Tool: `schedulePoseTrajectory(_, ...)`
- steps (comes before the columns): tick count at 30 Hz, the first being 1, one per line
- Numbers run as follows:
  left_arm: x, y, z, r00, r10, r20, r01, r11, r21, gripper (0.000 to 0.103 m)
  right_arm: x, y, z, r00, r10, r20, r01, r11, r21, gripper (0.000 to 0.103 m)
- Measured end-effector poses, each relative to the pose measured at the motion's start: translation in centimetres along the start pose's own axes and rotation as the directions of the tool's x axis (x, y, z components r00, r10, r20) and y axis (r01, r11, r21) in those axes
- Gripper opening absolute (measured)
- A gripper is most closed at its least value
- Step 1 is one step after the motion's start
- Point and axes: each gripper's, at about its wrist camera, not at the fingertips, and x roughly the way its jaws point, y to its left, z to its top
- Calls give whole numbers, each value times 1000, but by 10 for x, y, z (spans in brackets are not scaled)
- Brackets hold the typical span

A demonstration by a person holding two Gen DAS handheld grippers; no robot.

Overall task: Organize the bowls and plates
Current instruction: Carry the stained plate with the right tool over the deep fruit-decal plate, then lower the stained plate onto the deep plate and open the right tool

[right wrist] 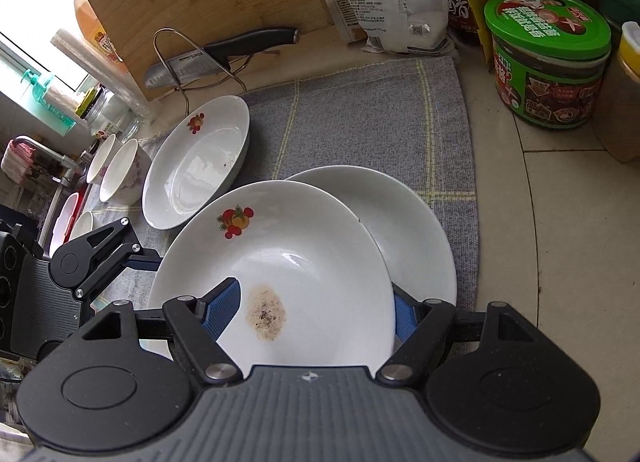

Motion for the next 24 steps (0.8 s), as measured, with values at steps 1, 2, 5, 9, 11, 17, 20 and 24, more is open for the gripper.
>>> schedulePoseTrajectory(1, 1, 0, 1, 1000, 1, -2, -1, 1000, 1, 101, 0, -2, 0, 1000, -2, 0, 2, 1000, 3, 82)
schedulePoseTrajectory(2, 2, 0, 1, 1000, -2, -4, 2, 1000, -1, 101, 1, -2, 0, 1000, -4, -1, 4, 1000, 4, 82)
schedulePoseTrajectory(5, 4, 1, 3, 1000, -11, -11, 11, 1000, -13, 101, 4, -6, 1, 1000, -5, -2, 5, 1000, 8, 82)
schedulePoseTrajectory(9, 7, 2, 4, 1000, -17, -25, 16, 1000, -18, 101, 8, -8, 1, 1000, -14, -6, 14, 1000, 6, 82)
schedulePoseTrajectory(11, 9, 4, 5, 999, -28, -33, 27, 999, -27, 101, 10, -8, 2, 1000, -24, -10, 24, 1000, 8, 82)
schedulePoseTrajectory(17, 13, 7, 9, 998, -42, -57, 41, 999, -22, 101, 13, -12, 1, 999, -41, -24, 41, 999, 21, 82)
schedulePoseTrajectory(20, 14, 10, 10, 997, -50, -65, 48, 999, -25, 101, 13, -12, 0, 999, -45, -28, 46, 999, 21, 82)
schedulePoseTrajectory(24, 13, 11, 10, 996, -55, -73, 54, 998, -15, 101, 11, -13, -1, 999, -42, -26, 43, 998, 37, 82)
